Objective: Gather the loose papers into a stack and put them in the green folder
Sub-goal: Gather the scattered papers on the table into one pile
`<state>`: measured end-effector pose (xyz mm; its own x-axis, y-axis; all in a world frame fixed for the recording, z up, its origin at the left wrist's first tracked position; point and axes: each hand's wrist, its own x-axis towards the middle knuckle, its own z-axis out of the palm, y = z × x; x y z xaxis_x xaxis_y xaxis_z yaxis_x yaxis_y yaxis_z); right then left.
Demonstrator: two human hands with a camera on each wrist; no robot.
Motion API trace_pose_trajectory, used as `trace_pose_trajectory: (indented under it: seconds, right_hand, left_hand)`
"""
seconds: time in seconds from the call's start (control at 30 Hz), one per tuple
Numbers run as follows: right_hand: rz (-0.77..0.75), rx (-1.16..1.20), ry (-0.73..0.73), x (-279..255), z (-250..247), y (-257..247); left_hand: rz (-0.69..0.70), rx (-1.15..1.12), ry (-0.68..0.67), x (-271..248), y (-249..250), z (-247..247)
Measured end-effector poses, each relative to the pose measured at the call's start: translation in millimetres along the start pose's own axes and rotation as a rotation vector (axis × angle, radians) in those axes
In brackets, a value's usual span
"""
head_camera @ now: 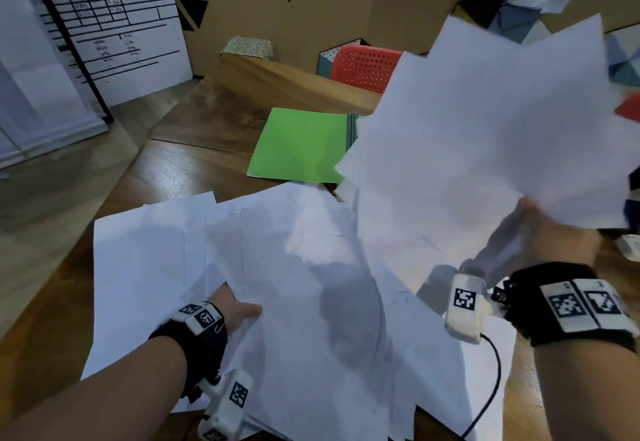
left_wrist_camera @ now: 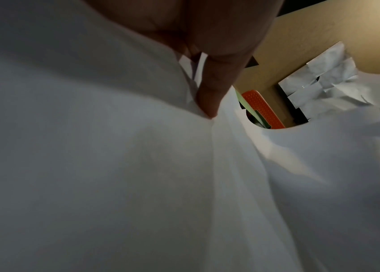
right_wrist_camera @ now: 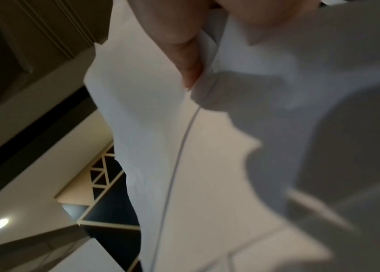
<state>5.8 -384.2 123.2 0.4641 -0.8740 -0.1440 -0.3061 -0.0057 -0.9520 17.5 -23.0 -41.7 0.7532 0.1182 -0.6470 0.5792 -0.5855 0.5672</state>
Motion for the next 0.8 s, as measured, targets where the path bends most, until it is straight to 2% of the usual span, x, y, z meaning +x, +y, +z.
trace_pose_trajectory:
  seconds: [0.03, 0.07, 0.17, 0.23, 0.33, 0.43, 0.57, 0.67, 0.73, 0.8]
  right_hand:
    - [-0.002, -0.042, -0.042, 1, 3, 9]
    - [0.086, -0.034, -0.066, -2, 7, 14]
    - [0.124, -0.254, -0.153, -8, 12, 40]
    - [0.160, -0.297, -0.152, -14, 10, 48]
    - [0.175, -0.157, -0.139, -6, 7, 50]
    - [0.089, 0.001, -0.093, 4, 6, 38]
    - [0.036, -0.038, -0.110, 10, 10, 25]
    - [0.018, -0.253, -0.247, 4, 20, 40]
    - [-0.010, -0.468, -0.434, -5, 28, 65]
    - [0.033, -0.659, -0.607, -12, 34, 96]
  left_hand:
    - [-0.004, 0.013, -0.004, 0, 0, -1]
    - [-0.010, 0.010, -0.003, 1, -1, -1]
    - [0.008, -0.030, -0.028, 0, -2, -3]
    - [0.014, -0.046, -0.038, 2, -5, -3]
    - [0.012, -0.020, -0.020, -3, 0, -3]
    - [-0.018, -0.019, -0.015, -9, 3, -4]
    - [0.001, -0.035, -0.042, 9, -8, 0]
    - [-0.039, -0.035, -0.080, 5, -2, -3]
    - [-0.074, -0.132, -0.054, 3, 1, -5]
    - [-0.153, -0.271, -0.098, 0, 1, -8]
